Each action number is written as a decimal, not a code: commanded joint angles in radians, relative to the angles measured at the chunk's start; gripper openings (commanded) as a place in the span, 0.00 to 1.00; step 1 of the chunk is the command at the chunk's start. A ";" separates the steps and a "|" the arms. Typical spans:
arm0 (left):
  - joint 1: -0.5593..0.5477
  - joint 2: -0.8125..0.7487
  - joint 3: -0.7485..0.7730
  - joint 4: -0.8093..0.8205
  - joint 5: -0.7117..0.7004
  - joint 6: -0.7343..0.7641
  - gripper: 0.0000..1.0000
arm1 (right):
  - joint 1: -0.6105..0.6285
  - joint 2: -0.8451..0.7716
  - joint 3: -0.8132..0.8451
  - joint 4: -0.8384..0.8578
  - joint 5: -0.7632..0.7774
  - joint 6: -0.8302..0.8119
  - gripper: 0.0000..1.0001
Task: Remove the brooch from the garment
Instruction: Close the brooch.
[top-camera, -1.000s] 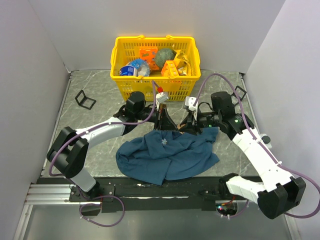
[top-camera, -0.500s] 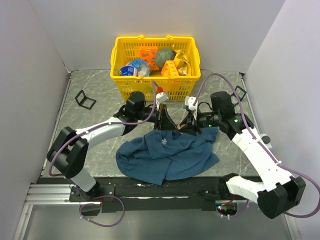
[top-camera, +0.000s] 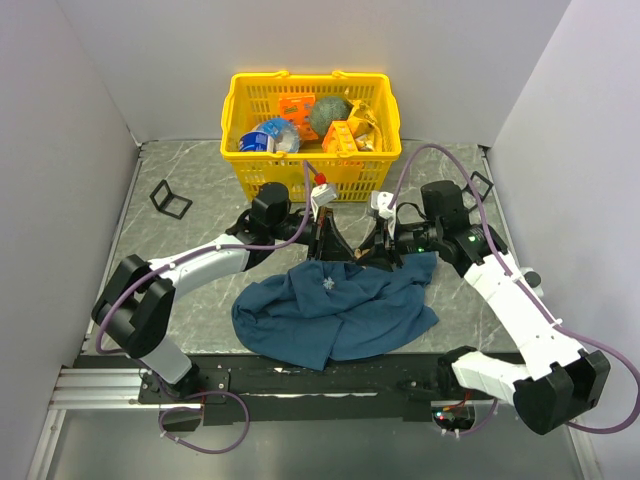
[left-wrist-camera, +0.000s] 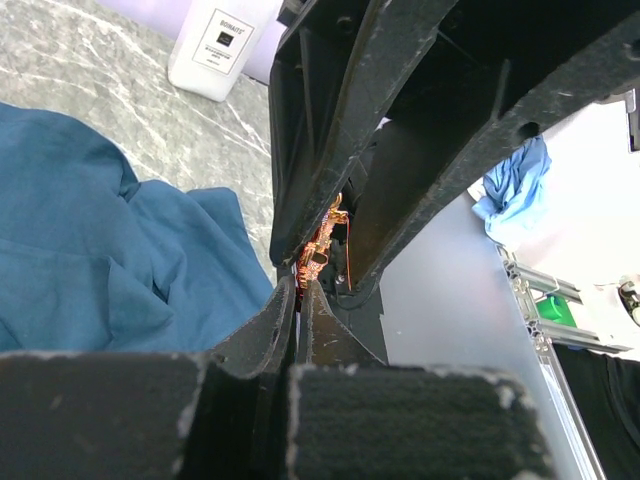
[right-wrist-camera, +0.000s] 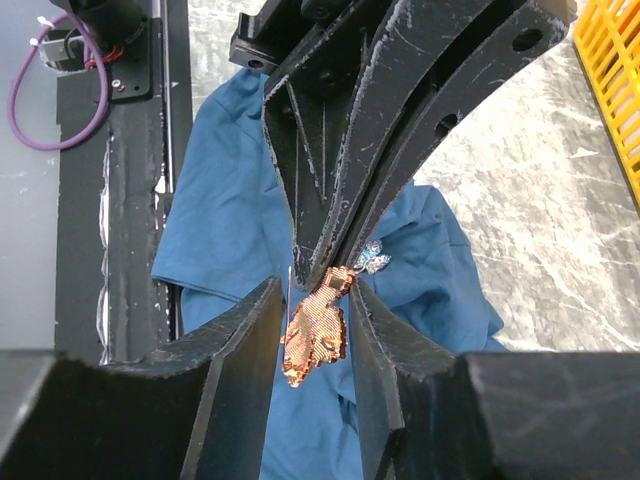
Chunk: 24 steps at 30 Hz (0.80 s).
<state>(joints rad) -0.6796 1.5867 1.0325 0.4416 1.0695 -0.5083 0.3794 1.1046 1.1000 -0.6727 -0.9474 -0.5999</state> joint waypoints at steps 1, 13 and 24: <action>-0.005 -0.044 0.038 0.031 0.012 0.022 0.01 | -0.005 0.006 0.046 0.002 -0.027 0.000 0.38; -0.005 -0.045 0.038 0.025 0.012 0.025 0.01 | -0.005 -0.014 0.031 0.004 0.001 -0.023 0.36; -0.005 -0.050 0.043 0.011 0.012 0.039 0.01 | -0.047 -0.008 0.049 -0.019 -0.100 -0.012 0.44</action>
<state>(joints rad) -0.6815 1.5845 1.0325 0.4351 1.0718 -0.4896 0.3508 1.1038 1.1000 -0.6758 -0.9901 -0.6113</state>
